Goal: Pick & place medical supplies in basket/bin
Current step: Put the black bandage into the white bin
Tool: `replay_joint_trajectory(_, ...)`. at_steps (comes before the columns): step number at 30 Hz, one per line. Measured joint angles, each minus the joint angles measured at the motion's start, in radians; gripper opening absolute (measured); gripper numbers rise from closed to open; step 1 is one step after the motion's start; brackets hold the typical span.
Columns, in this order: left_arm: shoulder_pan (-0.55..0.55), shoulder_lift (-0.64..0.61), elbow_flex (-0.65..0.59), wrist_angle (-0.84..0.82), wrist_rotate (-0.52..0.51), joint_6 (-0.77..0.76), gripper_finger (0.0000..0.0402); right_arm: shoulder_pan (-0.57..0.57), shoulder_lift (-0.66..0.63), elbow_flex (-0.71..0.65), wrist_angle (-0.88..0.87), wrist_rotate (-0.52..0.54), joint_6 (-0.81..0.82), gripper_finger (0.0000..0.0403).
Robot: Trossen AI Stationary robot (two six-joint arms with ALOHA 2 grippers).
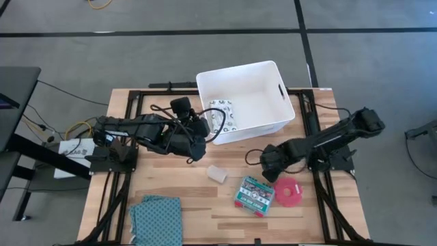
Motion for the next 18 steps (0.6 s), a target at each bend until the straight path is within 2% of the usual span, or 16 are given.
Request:
replay_joint_trajectory(3, 0.000, 0.000, 0.000, 0.000, 0.000, 0.011, 0.0182, -0.034, 0.037, 0.007, -0.044, -0.089, 0.032, 0.0168)
replay_joint_trajectory(6, 0.000, 0.000, 0.000, 0.010, -0.001, 0.042, 0.0182, -0.060, 0.050, 0.013, -0.073, -0.118, 0.029, 0.0184)
replay_joint_trajectory(12, 0.000, 0.000, 0.000, 0.017, -0.029, 0.087, 0.0182, -0.111, 0.056, 0.120, -0.164, -0.105, 0.027, 0.0209)
replay_joint_trajectory(18, 0.000, 0.000, 0.000, 0.016, -0.029, 0.101, 0.0182, -0.094, 0.053, 0.233, -0.398, -0.063, 0.096, 0.0219)
